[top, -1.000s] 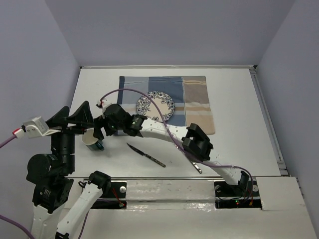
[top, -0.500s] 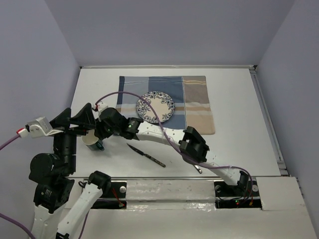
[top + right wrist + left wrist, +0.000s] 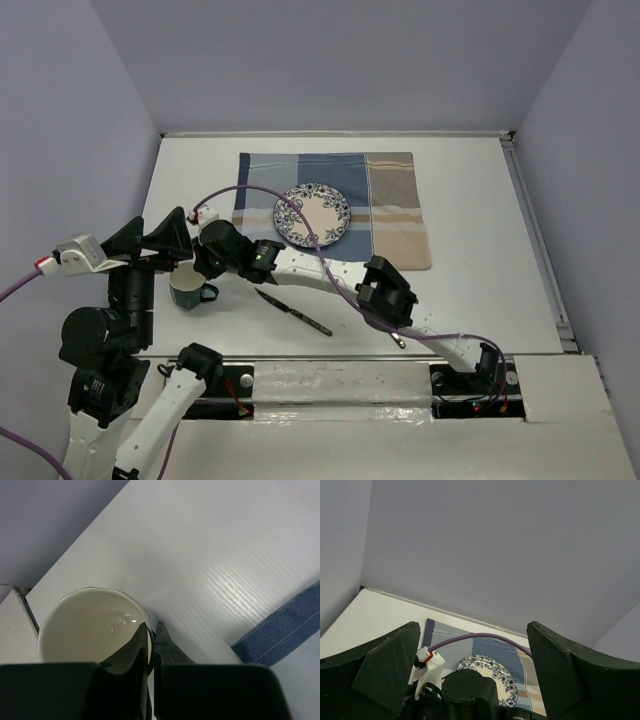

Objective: Set the dinner table for one person

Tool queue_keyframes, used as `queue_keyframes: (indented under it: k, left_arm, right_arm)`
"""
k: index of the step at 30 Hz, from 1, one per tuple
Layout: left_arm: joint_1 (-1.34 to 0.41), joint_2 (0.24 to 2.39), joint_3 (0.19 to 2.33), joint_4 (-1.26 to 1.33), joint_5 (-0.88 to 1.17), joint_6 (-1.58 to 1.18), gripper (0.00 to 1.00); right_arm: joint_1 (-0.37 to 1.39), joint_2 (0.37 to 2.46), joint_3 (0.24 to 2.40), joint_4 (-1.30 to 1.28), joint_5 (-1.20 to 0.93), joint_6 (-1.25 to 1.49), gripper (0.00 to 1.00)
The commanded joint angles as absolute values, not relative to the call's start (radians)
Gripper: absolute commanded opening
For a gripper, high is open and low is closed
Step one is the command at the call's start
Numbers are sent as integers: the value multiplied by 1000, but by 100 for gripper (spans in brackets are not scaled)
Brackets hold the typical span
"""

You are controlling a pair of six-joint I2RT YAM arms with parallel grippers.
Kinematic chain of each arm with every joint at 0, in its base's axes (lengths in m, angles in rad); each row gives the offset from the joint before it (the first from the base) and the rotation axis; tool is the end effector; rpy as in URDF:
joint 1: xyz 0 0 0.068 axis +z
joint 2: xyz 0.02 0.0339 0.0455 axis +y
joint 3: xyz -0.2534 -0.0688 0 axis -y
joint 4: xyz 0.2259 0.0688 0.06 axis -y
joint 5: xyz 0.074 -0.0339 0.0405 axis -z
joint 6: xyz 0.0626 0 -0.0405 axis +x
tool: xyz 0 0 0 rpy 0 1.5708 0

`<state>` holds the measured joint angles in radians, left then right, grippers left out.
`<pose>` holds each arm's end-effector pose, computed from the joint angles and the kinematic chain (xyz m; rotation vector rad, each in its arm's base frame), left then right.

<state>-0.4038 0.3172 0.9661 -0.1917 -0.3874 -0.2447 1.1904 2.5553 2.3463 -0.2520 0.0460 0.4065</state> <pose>0.0473 0.0055 0.4351 -0.2589 1.1276 -0.3596 0.2205 0.5438 0.2048 -0.7997 2.0156 0.9279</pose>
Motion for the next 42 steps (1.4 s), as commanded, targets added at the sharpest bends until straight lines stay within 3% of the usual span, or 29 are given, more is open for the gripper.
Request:
queue_keyframes:
  k: [1, 6, 11, 14, 22, 34, 42]
  left_arm:
    - [-400, 310, 973, -153, -385, -232, 99]
    - [-400, 302, 965, -152, -380, -232, 99]
    - [-402, 293, 939, -140, -351, -242, 99]
    - [-403, 293, 888, -124, -302, -259, 99]
    - [-426, 272, 684, -57, -186, -318, 99]
    - [-462, 293, 649, -35, -195, -275, 99]
    - [-465, 316, 652, -41, -204, -265, 99]
  right_arm:
    - [1203, 2522, 2344, -176, 55, 485, 0]
    - [1194, 2427, 2266, -56, 87, 514, 0]
    - [1115, 2223, 2041, 49, 97, 538, 0]
    - [1030, 2073, 1850, 120, 124, 537, 0]
    - [676, 1856, 1583, 118, 150, 460, 0]
    - [319, 1910, 1746, -109, 238, 279, 0]
    - [209, 2049, 1885, -190, 193, 264, 0]
